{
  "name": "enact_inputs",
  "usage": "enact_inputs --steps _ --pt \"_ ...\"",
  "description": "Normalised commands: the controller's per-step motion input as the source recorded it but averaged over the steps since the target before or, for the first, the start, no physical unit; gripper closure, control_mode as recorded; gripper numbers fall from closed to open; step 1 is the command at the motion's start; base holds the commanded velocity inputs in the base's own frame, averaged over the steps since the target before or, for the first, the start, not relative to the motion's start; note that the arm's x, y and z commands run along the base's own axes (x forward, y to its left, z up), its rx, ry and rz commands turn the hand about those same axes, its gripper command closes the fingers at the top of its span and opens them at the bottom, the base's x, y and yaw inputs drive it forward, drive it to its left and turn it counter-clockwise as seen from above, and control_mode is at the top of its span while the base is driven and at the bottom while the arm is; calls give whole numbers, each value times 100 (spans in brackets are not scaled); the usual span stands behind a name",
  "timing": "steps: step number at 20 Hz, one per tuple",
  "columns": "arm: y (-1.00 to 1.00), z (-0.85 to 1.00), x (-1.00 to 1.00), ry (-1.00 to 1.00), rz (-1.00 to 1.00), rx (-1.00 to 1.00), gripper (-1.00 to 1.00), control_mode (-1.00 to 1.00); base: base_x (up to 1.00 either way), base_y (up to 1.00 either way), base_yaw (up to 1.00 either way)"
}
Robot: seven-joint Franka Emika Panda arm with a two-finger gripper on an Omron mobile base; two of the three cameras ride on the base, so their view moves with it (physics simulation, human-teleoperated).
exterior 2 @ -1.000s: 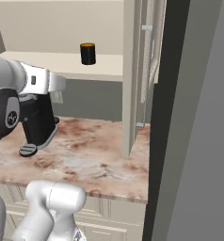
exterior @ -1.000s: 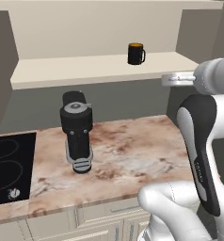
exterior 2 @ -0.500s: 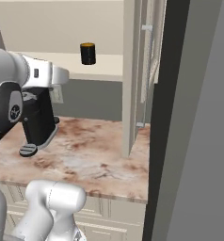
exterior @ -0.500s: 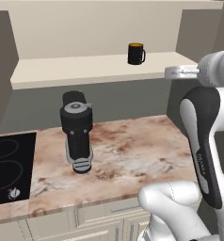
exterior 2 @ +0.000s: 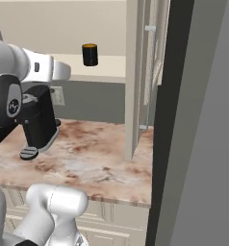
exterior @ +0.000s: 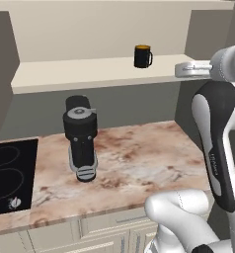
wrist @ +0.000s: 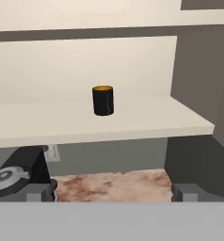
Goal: Open the cabinet directly in front. Then move the beer and the mug to the dining counter with the jar on it.
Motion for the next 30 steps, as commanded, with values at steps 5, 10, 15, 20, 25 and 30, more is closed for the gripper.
enact_inputs --steps 5,10,15,20,25,30 --pt "-7 0 0 1 0 1 -100 -100 0 0 0" --pt "-7 0 0 0 1 0 -100 -100 0 0 0" --pt "-11 0 0 0 0 0 -100 -100 0 0 0" --pt "-14 0 3 0 1 0 -100 -100 0 0 0" --pt "0 0 8 1 0 0 -100 -100 0 0 0" --pt "0 0 30 2 0 0 -100 -100 0 0 0"
